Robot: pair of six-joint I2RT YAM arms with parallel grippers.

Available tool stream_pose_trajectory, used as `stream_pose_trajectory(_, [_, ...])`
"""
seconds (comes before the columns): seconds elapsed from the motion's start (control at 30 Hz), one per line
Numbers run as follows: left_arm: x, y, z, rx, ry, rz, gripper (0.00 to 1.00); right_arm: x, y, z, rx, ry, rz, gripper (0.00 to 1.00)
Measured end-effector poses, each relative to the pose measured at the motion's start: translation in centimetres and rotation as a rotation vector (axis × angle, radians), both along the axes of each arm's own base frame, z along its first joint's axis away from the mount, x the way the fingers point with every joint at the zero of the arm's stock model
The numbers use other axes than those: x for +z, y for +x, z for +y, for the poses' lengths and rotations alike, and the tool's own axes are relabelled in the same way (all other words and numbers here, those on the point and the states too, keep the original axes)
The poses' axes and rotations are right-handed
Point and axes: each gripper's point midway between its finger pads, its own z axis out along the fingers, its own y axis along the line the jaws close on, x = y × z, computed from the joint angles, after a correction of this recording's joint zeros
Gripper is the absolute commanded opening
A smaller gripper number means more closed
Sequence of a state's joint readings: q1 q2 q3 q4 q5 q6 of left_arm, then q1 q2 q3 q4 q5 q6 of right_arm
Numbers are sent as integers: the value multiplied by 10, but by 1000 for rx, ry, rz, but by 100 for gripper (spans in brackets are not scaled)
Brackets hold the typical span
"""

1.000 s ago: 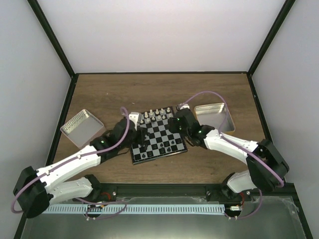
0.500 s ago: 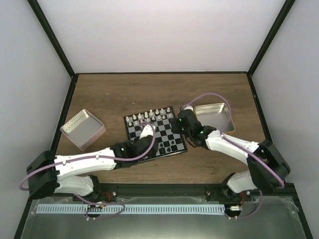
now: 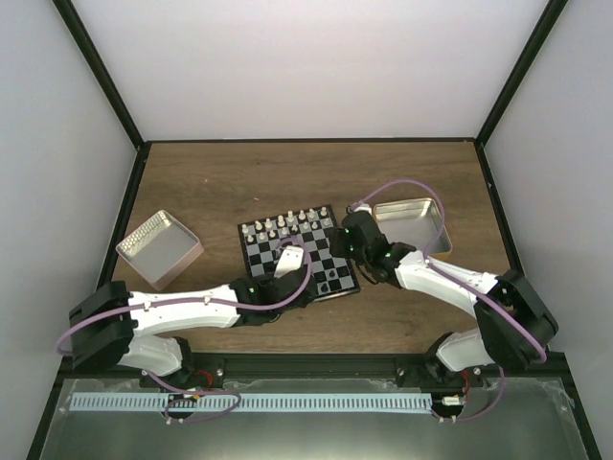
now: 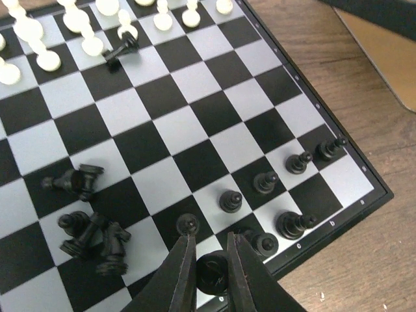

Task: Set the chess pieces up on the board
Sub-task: Place the chess piece on the chessboard.

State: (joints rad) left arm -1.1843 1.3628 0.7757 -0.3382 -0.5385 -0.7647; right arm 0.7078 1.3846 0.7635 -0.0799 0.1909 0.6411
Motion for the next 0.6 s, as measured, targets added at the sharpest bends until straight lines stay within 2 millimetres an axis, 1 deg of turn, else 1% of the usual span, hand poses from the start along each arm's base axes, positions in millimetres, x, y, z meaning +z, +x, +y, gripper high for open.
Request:
stream_pose_trajectory(0.2, [-16,-8,-5,2,12,28,12,0,1,-2,-5,2,-1,53])
stream_pose_trajectory(0.43, [-32,-7,-3,22,48,45,12,0,1,-1,-3,3,0,53])
stream_pose_trajectory(0.6, [-38,-7,-2,31,64,51,13,0,2,-2,-5,5,1,53])
